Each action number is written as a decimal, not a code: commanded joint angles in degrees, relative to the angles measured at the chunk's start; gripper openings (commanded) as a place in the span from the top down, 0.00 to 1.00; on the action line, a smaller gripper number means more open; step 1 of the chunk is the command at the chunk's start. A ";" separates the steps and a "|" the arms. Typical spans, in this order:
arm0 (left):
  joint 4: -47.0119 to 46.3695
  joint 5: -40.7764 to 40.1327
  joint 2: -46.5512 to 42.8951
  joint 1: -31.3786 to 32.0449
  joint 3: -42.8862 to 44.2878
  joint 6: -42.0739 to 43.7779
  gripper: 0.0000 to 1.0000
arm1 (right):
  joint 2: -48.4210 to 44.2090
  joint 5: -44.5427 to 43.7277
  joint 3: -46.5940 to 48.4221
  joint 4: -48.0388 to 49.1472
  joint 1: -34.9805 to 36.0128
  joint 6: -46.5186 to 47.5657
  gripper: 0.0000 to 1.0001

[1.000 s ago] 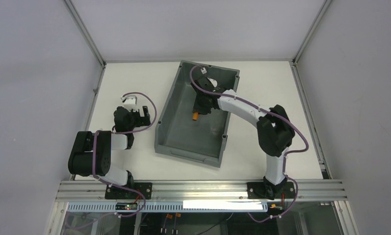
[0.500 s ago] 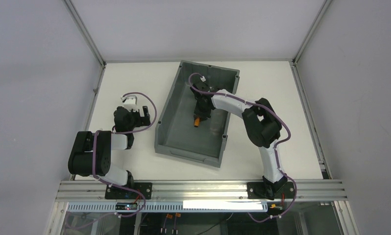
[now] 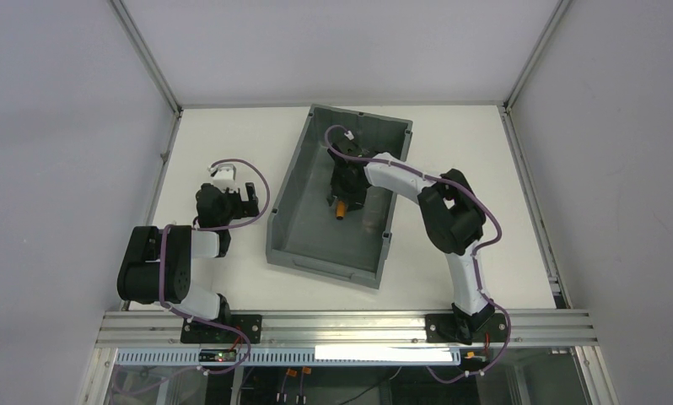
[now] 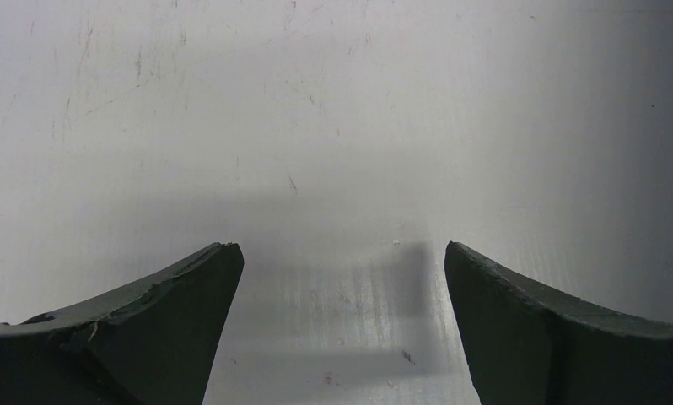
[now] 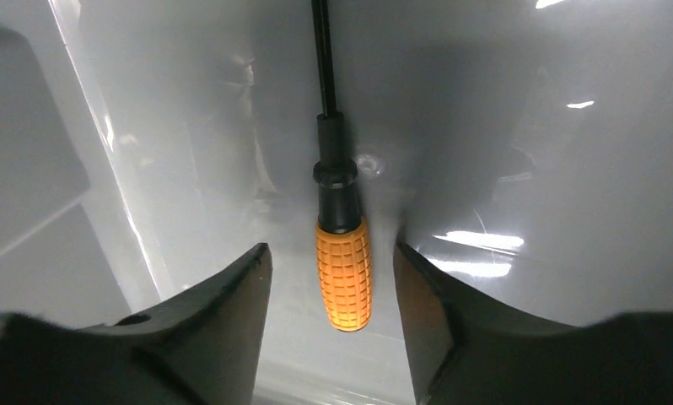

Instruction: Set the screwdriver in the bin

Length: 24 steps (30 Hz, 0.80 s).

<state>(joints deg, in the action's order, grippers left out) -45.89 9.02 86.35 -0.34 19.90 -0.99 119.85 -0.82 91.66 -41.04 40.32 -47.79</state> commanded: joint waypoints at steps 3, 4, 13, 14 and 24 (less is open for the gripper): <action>-1.54 -0.54 -0.04 0.25 1.30 0.38 0.01 | -6.63 -2.28 6.88 -5.07 -0.07 5.52 0.15; -1.49 -0.48 -0.08 0.25 1.28 0.38 0.01 | -7.83 -2.43 8.17 -5.63 -0.06 7.44 0.07; -1.53 -0.50 -0.04 0.25 1.28 0.38 0.01 | -26.55 -9.67 -0.58 8.44 -0.46 37.95 0.01; -1.50 -0.50 -0.04 0.25 1.28 0.38 0.01 | -29.90 -10.77 -4.30 12.34 -0.98 40.30 0.01; -1.52 -0.54 -0.04 0.25 1.31 0.38 0.01 | -57.42 -22.76 -34.74 35.92 -18.71 41.31 0.01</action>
<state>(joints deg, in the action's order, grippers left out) -45.87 9.02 86.35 -0.34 19.90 -0.84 69.04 -15.68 66.15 -16.67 28.80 -7.84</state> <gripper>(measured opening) 0.991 0.985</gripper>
